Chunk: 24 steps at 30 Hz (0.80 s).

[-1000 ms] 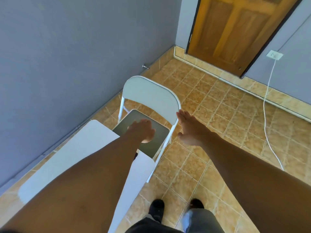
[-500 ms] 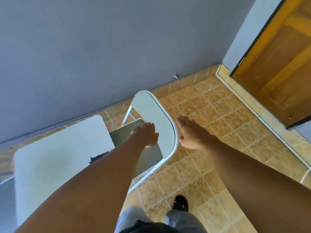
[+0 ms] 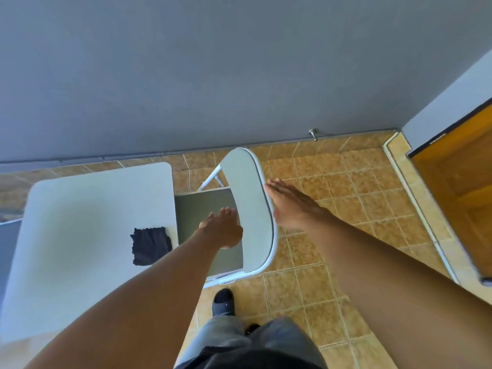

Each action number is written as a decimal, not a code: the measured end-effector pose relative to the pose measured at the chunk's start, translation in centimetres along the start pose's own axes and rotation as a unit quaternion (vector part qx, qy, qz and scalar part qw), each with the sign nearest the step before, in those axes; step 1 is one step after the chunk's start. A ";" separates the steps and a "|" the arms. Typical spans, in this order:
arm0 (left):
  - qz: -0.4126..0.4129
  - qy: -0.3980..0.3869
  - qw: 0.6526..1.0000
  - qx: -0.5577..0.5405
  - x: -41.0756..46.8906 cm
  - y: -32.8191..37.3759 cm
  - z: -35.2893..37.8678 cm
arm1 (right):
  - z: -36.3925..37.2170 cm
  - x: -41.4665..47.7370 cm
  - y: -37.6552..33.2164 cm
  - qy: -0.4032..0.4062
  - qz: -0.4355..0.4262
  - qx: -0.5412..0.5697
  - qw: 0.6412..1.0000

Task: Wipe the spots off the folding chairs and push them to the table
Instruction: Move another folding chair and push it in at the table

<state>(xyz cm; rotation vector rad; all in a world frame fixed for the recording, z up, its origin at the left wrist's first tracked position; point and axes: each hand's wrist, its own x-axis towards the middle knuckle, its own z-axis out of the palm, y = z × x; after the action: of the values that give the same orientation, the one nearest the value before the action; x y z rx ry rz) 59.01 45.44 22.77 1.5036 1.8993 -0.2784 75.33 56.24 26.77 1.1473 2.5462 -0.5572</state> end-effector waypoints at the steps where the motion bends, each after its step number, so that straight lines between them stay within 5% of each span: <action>1: -0.008 0.005 1.000 -0.017 0.2 0.1 0.1 | 0.2 0.9 0.5 0.003 -0.004 -0.002 1.000; 12: -0.109 0.069 0.965 -0.227 1.9 2.6 1.3 | -1.9 10.0 2.8 -0.038 -0.161 -0.114 0.980; 17: -0.203 0.064 0.930 -0.298 3.5 5.5 2.8 | -3.2 14.6 3.3 -0.079 -0.281 -0.212 0.933; 24: -0.266 0.057 0.888 -0.371 6.9 7.9 5.8 | -1.7 20.4 4.4 -0.119 -0.332 -0.305 0.885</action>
<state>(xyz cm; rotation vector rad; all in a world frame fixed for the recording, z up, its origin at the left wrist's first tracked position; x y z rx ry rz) 67.86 49.95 16.08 0.4894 2.1328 0.2917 65.46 72.96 18.80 -0.0225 2.5497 0.0061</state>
